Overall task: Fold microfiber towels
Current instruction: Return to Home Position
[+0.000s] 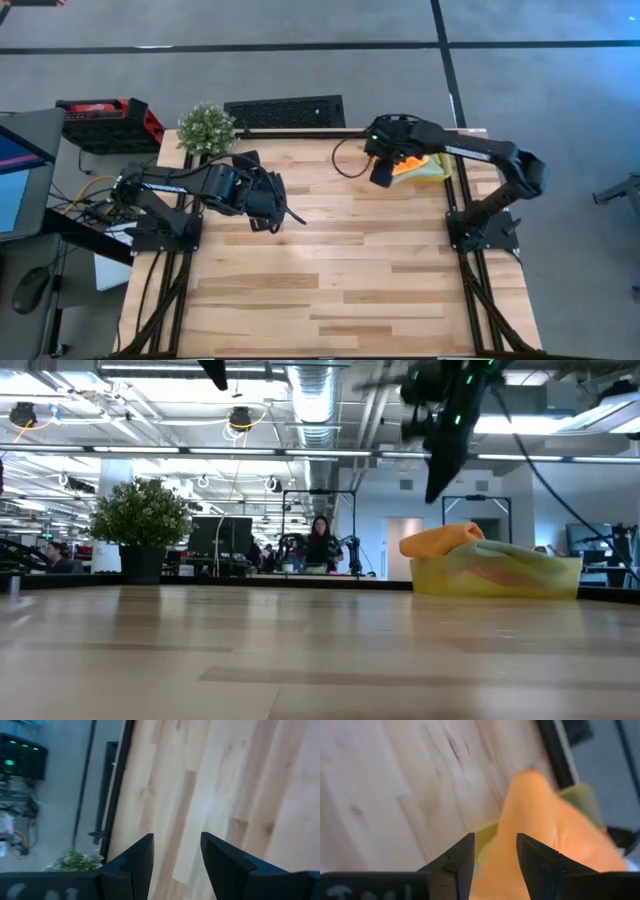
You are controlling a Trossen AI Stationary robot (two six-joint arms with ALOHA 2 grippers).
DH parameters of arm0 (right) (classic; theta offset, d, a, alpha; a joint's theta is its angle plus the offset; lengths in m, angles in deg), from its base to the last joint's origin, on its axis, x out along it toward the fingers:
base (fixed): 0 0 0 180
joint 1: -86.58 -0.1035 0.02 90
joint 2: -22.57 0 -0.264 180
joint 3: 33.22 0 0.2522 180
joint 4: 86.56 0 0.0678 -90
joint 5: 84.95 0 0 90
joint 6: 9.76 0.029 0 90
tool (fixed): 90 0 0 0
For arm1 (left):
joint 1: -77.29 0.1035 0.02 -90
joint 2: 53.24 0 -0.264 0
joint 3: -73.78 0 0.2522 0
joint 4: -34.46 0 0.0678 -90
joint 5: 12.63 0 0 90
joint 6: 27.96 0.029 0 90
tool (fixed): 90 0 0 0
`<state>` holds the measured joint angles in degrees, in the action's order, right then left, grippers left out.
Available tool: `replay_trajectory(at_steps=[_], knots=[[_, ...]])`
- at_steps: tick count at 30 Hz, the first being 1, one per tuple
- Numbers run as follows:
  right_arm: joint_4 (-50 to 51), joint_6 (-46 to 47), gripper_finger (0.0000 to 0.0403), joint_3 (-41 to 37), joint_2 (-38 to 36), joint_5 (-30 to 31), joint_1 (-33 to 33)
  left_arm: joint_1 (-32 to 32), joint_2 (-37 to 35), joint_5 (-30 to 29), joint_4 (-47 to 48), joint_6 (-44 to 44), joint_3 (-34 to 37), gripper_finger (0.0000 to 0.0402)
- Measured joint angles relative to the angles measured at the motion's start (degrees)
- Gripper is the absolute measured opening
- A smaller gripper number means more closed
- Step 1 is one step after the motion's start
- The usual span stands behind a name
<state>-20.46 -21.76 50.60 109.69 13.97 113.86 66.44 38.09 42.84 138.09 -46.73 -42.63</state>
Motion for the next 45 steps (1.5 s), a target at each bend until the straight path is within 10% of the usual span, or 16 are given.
replay_trajectory(at_steps=[9, 19, 45], knots=[[-1.6, 4.5, 0.0151, 0.0, -14.6, 1.2, -14.2, -0.1, 0.0, 2.3, 0.2, 2.0, 0.6, 0.0131], [-7.1, 6.6, 0.0011, -5.8, -27.3, 9.7, -29.0, -3.2, -10.7, -2.5, -0.8, -2.6, 12.4, 0.0009], [-44.7, 12.5, 0.0011, -48.3, -68.0, 2.9, -38.8, -7.1, -71.0, 2.7, -72.2, 20.7, 76.0, 0.0000]])
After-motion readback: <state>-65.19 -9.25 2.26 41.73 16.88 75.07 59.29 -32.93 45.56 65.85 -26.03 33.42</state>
